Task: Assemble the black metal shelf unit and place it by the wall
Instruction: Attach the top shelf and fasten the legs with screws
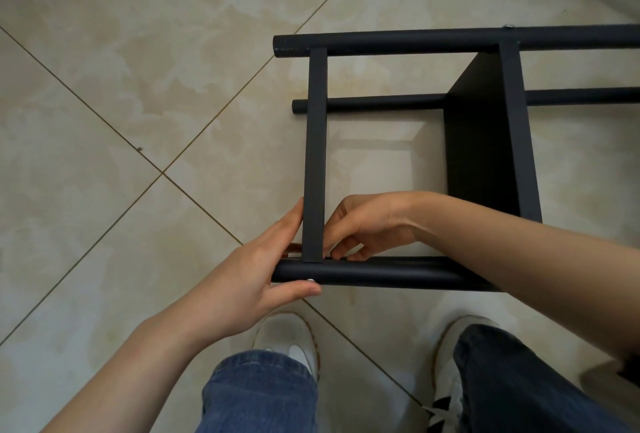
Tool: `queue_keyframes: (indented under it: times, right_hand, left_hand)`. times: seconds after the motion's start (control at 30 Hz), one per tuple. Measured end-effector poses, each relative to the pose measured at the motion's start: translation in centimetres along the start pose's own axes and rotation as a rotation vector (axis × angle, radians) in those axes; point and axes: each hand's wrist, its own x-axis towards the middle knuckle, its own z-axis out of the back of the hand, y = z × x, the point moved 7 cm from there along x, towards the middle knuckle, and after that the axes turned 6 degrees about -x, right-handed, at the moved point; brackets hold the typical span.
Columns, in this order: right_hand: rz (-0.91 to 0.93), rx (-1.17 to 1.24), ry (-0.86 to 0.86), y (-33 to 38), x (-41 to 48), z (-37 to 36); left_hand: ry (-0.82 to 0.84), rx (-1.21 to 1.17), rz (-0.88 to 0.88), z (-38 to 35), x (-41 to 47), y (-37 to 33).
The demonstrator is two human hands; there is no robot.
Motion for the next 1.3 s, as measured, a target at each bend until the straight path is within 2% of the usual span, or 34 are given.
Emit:
queue_keyframes:
  times: [0.2,0.37,0.53,0.73,1.13,1.3]
  right_hand:
    - [0.036,0.053,0.014,0.49,-0.17,-0.1]
    - [0.014,-0.012,-0.012,0.24,0.1,-0.02]
    - [0.039,0.05,0.019,0.61,-0.27,-0.07]
    - [0.035,-0.002,-0.02,0.55,0.13,-0.13]
    - [0.049,0.046,0.01,0.85,-0.13,-0.17]
    - [0.024,-0.009,0.014,0.48,-0.44,0.36]
  left_hand:
    - [0.002,-0.005,0.001,-0.04,0.03,-0.02]
    - [-0.003,0.001,-0.007,-0.04,-0.02,-0.05]
    - [0.0,0.0,0.004,-0.08,-0.01,0.01]
    - [-0.005,0.011,0.003,-0.05,-0.01,-0.09]
    - [-0.006,0.007,-0.009,-0.05,0.04,-0.1]
    - [-0.005,0.009,-0.004,-0.08,0.01,-0.05]
